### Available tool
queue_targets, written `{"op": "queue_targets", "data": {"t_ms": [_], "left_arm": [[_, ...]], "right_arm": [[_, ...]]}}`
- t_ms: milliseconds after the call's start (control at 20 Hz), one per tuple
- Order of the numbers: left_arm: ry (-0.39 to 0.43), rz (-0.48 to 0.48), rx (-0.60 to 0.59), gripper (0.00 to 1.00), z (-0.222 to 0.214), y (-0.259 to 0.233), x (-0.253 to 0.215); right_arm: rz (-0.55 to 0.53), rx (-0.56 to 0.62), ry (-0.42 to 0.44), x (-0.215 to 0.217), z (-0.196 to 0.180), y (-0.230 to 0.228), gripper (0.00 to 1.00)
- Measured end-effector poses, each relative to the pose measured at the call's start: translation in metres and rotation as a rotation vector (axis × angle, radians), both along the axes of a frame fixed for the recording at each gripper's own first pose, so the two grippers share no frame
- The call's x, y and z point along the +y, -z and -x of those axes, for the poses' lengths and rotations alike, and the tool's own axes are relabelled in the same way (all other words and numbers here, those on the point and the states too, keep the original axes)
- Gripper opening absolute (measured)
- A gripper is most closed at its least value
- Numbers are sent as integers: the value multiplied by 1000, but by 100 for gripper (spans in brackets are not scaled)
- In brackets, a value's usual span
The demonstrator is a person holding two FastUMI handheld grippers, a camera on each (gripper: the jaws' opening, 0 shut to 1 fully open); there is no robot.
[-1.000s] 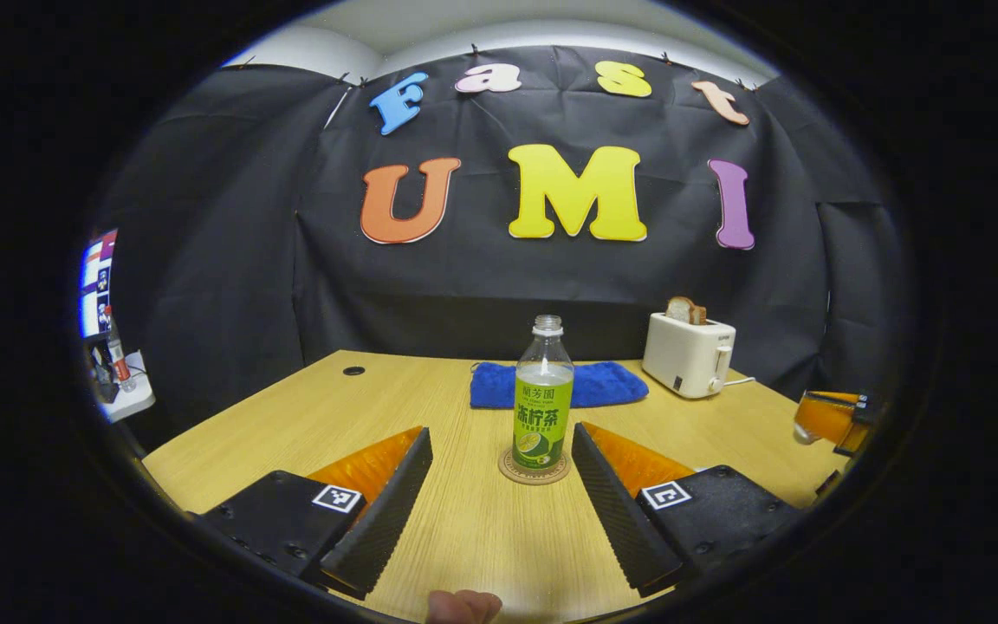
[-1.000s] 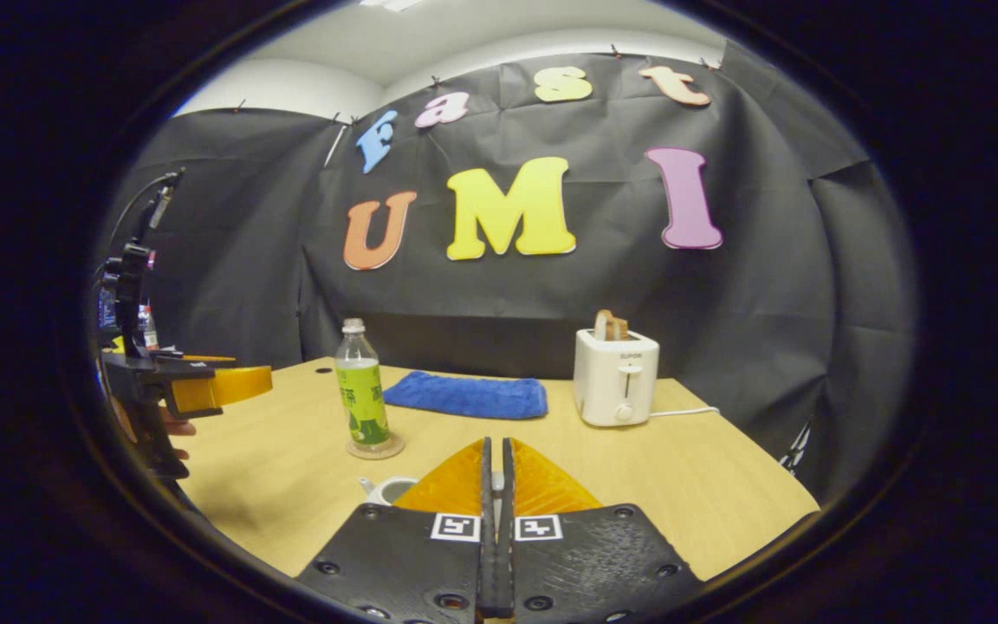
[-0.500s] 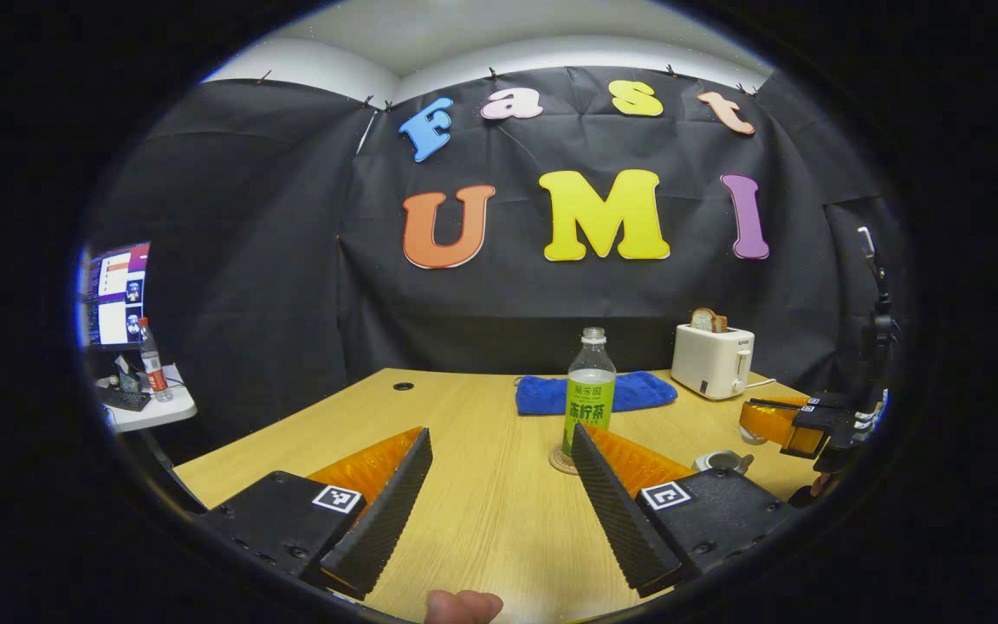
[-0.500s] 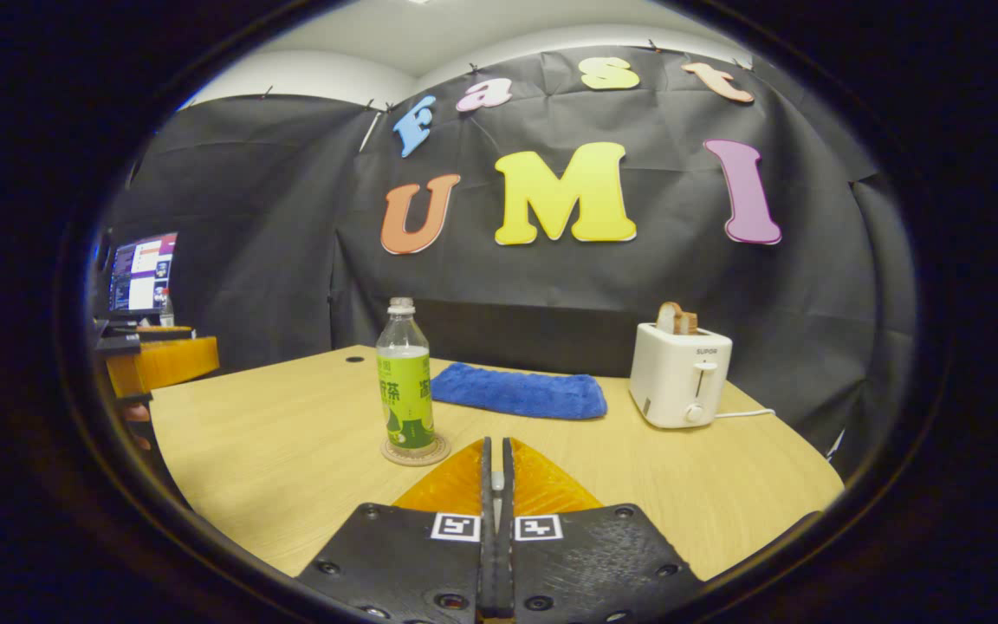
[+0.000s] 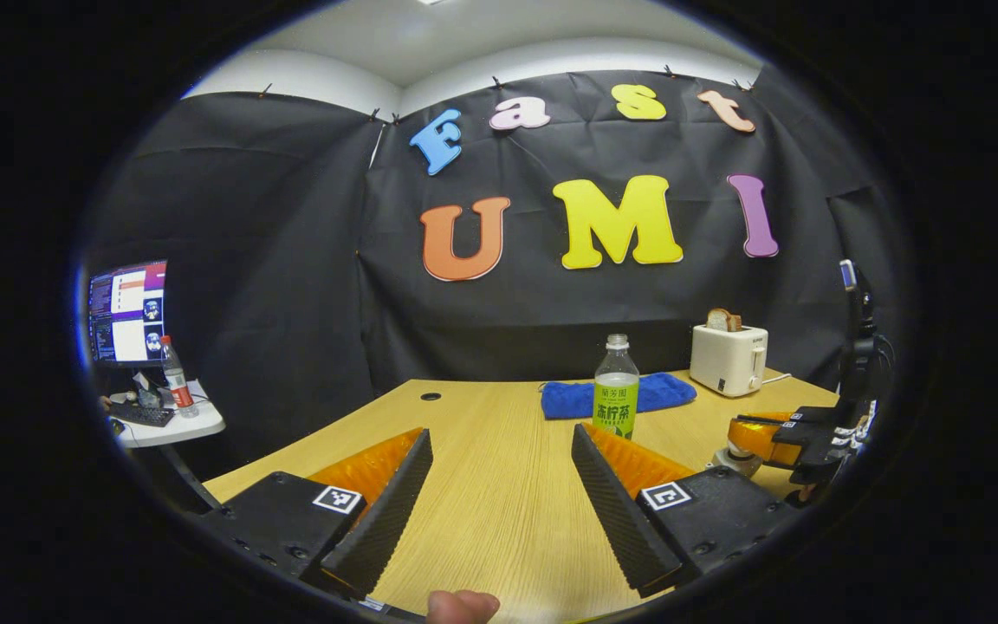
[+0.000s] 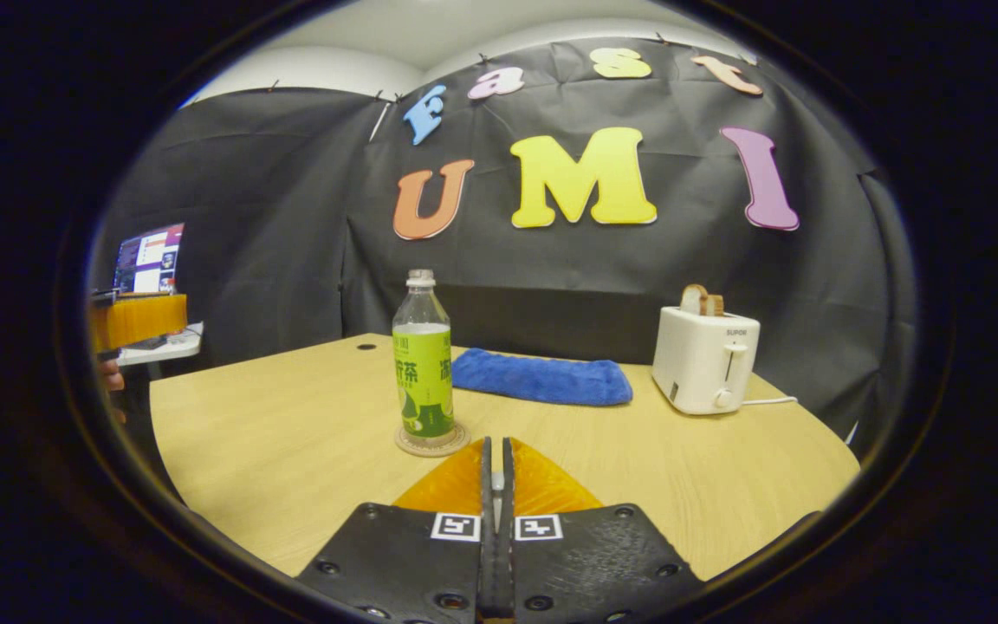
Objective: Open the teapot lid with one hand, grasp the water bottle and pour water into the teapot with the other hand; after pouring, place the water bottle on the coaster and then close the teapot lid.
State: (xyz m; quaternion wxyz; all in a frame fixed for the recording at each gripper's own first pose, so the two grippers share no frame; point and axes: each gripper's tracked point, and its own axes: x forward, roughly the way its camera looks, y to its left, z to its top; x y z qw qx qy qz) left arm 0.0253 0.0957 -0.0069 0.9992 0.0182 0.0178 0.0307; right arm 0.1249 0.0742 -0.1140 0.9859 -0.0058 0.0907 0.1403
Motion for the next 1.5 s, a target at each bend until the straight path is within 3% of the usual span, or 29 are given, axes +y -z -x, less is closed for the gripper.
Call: {"op": "queue_targets", "data": {"t_ms": [650,900,950,1250,1300,1500], "left_arm": [[16,11,12,100,0,2,-9],[31,7,13,100,0,1,-16],[29,5,13,100,0,1,-16],[84,21,6,100,4,-3,-45],[100,24,1,100,6,-4,-54],[144,14,-12,100,13,-9,-80]], "right_arm": [[9,10,29,-4,-2,10,0],[-15,-21,52,-9,4,-3,7],[-23,-37,64,-13,4,-9,11],[-51,-133,166,-46,35,-59,91],[-48,-147,182,-51,45,-67,97],[-7,-170,224,-66,79,-87,97]]}}
